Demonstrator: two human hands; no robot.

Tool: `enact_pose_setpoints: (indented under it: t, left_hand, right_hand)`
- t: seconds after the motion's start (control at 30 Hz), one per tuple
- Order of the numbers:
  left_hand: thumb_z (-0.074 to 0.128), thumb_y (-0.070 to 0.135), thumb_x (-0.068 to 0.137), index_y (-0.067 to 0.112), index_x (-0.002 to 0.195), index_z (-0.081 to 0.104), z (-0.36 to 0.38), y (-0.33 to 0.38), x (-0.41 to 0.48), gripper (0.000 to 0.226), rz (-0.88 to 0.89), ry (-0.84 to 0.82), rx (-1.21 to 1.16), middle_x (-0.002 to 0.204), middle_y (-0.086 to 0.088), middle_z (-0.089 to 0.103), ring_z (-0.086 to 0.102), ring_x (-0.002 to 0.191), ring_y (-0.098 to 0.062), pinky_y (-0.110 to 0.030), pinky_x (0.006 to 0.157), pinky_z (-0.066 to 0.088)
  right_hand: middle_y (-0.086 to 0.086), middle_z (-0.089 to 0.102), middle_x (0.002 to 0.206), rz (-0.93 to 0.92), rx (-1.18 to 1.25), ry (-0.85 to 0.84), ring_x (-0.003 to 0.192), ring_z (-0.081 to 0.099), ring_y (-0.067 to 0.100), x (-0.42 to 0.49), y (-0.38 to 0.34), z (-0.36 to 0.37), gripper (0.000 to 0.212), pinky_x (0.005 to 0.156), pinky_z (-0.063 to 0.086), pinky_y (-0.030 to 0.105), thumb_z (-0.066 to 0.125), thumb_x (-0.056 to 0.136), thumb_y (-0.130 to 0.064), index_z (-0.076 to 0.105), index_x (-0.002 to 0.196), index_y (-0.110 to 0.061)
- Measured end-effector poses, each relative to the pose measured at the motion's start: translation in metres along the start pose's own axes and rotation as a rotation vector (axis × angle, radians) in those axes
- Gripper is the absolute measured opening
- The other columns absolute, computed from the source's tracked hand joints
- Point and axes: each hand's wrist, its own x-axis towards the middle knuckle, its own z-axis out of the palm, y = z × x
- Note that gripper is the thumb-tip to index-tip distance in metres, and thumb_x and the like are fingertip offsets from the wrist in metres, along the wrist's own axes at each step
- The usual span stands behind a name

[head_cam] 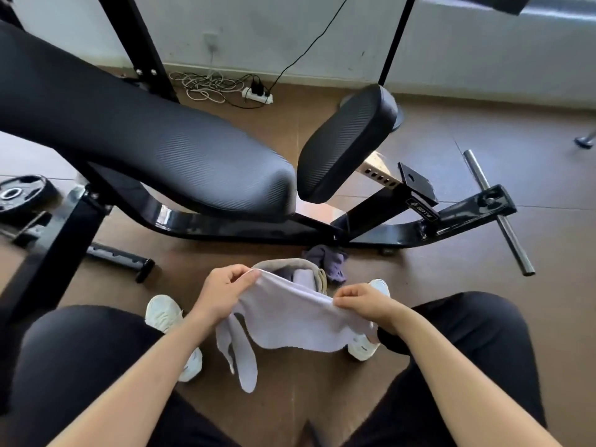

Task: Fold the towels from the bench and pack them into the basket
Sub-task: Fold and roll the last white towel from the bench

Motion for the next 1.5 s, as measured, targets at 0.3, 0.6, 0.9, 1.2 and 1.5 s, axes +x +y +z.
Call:
enact_pose_setpoints:
  t: [0.3,0.6,0.9,1.2,1.5]
  left_hand:
    - [0.068,0.030,0.097,0.024,0.070,0.074,-0.015,-0.001,0.011,0.028,-0.065,0.067,-0.045,0.064,0.010,0.065,0.055,0.060,-0.002,-0.020,0.060,0.044]
    - [0.064,0.036,0.098,0.011,0.094,0.076,-0.031,-0.005,0.021,0.028,-0.190,0.225,-0.127,0.093,-0.008,0.069,0.057,0.085,-0.017,-0.031,0.071,0.045]
    - [0.064,0.044,0.097,-0.005,0.078,0.066,-0.028,-0.002,0.021,0.052,-0.137,-0.059,0.241,0.066,-0.007,0.054,0.046,0.063,-0.018,-0.029,0.060,0.037]
    - [0.059,0.036,0.100,0.014,0.070,0.060,-0.027,0.007,0.010,0.037,-0.099,-0.242,0.264,0.065,0.002,0.053,0.045,0.061,-0.012,-0.025,0.061,0.035]
    - [0.059,0.021,0.101,0.021,0.092,0.068,-0.013,0.006,0.009,0.013,0.007,-0.178,0.195,0.089,0.000,0.066,0.058,0.083,-0.013,-0.025,0.071,0.044]
  right_hand:
    - [-0.007,0.043,0.065,-0.043,-0.119,0.123,0.064,0.038,0.010,0.017,-0.001,-0.008,0.036,0.059,0.032,0.024,0.058,0.102,-0.030,0.052,0.068,-0.018]
    - [-0.003,0.066,0.076,-0.225,0.163,0.038,0.069,0.058,0.006,0.000,-0.015,-0.036,0.005,0.062,0.046,0.016,0.069,0.095,-0.012,0.073,0.092,-0.009]
    - [0.002,0.065,0.087,-0.186,0.509,0.502,0.079,0.061,0.015,0.002,-0.012,-0.056,0.006,0.065,0.056,0.026,0.069,0.096,-0.015,0.072,0.092,-0.013]
    - [0.006,0.063,0.085,-0.126,1.009,0.857,0.079,0.063,0.021,0.016,-0.006,-0.073,0.016,0.067,0.058,0.029,0.070,0.095,-0.014,0.068,0.079,-0.014]
    - [0.002,0.063,0.080,-0.208,0.522,0.726,0.077,0.061,0.015,0.016,-0.017,-0.046,0.009,0.060,0.057,0.024,0.071,0.093,-0.011,0.073,0.099,-0.017]
